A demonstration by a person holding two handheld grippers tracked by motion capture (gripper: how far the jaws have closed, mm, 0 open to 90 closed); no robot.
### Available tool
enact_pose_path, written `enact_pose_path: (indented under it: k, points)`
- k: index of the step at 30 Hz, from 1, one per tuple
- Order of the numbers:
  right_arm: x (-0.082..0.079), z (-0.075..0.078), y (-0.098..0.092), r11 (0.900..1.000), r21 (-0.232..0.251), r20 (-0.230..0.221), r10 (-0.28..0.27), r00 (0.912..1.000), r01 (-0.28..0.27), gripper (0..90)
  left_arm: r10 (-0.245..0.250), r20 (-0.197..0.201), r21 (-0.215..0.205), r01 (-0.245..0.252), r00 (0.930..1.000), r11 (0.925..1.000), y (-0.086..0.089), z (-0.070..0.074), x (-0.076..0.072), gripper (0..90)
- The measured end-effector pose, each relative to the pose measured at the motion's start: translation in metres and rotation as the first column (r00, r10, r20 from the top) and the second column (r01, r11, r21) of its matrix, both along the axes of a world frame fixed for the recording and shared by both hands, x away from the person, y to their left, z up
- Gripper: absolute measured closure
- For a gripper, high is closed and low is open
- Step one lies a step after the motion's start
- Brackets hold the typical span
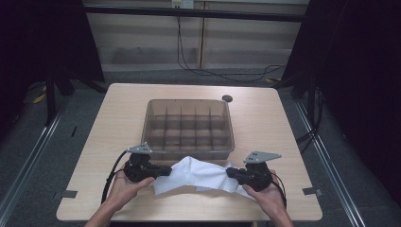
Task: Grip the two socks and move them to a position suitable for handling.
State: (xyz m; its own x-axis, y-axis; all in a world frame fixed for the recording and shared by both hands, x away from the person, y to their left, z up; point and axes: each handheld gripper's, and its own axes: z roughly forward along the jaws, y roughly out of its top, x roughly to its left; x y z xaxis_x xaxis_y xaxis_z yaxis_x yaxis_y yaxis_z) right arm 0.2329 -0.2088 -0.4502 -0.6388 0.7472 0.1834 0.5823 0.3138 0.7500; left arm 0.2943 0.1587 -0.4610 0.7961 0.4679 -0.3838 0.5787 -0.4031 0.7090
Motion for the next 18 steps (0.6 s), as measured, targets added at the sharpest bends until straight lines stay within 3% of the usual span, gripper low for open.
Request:
enact_pose_path:
  k: [8,14,18]
  points:
    - [-0.005,0.004,-0.017,0.999,0.002,0.009,-0.034,0.9994,0.034,86.8,-0.022,0.005,-0.007,0.023,0.9997,0.9997,-0.017,0.005,0.001,86.1]
    - [-0.006,-0.007,-0.023,0.998,-0.013,-0.015,-0.055,0.9984,0.055,86.8,-0.023,-0.007,0.012,0.023,0.9997,0.9997,-0.028,-0.006,0.003,86.1]
    - [-0.005,-0.008,-0.029,0.997,-0.011,-0.020,-0.072,0.9972,0.071,86.7,-0.032,-0.003,0.013,0.033,0.9995,0.9994,-0.032,-0.005,0.005,86.1]
